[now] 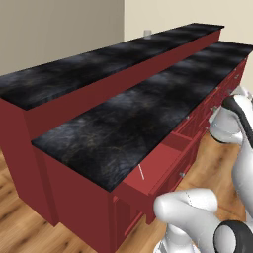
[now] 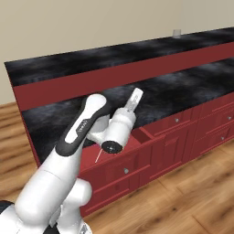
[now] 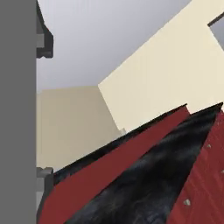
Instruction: Take a straw from the drawer in front and place it inside the glass cup on the dining counter.
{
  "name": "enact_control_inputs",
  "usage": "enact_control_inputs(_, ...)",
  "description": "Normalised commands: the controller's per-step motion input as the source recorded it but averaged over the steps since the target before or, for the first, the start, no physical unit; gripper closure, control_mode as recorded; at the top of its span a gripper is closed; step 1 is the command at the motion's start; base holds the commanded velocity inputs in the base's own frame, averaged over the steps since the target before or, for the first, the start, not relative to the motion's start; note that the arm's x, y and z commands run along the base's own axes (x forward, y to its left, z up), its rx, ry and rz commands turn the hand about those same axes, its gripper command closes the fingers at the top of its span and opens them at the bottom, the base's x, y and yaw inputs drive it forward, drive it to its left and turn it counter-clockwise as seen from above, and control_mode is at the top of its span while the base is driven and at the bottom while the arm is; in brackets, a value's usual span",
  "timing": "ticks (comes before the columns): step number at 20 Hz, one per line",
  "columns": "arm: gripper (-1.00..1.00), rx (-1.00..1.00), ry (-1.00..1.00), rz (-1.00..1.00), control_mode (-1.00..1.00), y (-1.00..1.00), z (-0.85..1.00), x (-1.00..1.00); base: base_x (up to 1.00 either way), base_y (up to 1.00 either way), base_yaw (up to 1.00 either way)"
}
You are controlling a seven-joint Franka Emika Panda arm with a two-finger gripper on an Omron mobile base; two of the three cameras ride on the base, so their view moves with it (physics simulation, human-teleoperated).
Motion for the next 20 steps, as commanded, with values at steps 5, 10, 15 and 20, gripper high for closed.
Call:
enact_control_inputs(5,-1.0,-0.71,-0.08,0.23,-1.0,-0.14,0.28,0.02,0.0,0.0,0.0)
enact_control_inputs(10,-1.0,-0.84,-0.01,0.07,-1.0,0.06,-0.03,0.25,0.0,0.0,0.0)
enact_control_inputs(15,-1.0,-0.9,0.03,0.0,-1.0,0.3,-0.09,0.48,0.0,0.0,0.0)
enact_control_inputs(20,-1.0,-0.75,0.17,0.0,-1.0,0.27,-0.05,0.47,0.0,0.0,0.0)
